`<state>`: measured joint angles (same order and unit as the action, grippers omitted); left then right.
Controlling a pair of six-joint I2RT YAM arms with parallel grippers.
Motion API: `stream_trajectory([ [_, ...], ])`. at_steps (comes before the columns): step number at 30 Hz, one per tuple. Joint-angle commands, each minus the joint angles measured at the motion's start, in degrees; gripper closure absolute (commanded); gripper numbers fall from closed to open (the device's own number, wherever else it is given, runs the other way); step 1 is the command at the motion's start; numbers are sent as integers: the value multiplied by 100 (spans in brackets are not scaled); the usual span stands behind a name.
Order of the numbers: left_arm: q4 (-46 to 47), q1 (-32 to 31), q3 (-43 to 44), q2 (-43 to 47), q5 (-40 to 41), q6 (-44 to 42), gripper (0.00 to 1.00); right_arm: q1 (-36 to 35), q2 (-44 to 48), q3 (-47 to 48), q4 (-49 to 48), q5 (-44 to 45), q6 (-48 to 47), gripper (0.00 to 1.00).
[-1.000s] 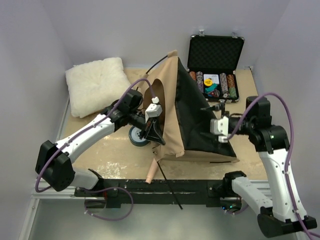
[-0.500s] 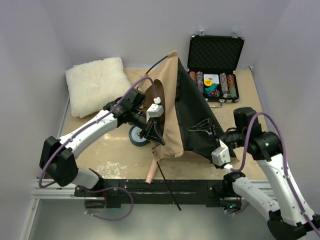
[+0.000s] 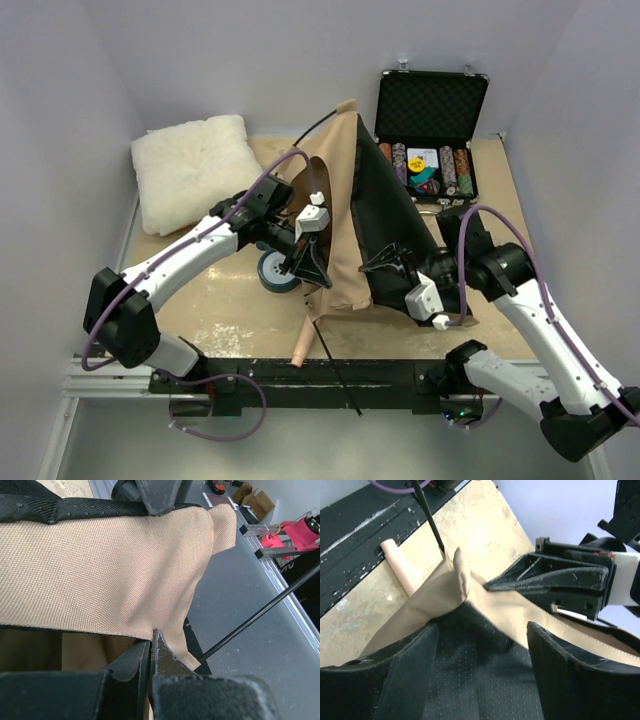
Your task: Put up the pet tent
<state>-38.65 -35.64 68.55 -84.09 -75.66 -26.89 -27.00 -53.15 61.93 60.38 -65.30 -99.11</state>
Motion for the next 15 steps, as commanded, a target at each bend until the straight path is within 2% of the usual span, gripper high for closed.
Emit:
stream_trajectory([
  [1,69,22,316,-46,-160,-290,100,-226,59,-58,-965,-176,891,34],
  [5,7,22,352,-54,-125,-316,100,-560,24,-85,-1818,-36,1876,57],
  [9,85,22,369,-37,-46,-238,100,-639,-20,-15,-2108,-36,2473,94],
  [10,121,30,369,-37,-11,-159,100,-639,-3,-6,-2135,-44,2562,100],
  [15,647,127,176,235,173,376,100,-657,269,-102,-2645,166,3459,100],
])
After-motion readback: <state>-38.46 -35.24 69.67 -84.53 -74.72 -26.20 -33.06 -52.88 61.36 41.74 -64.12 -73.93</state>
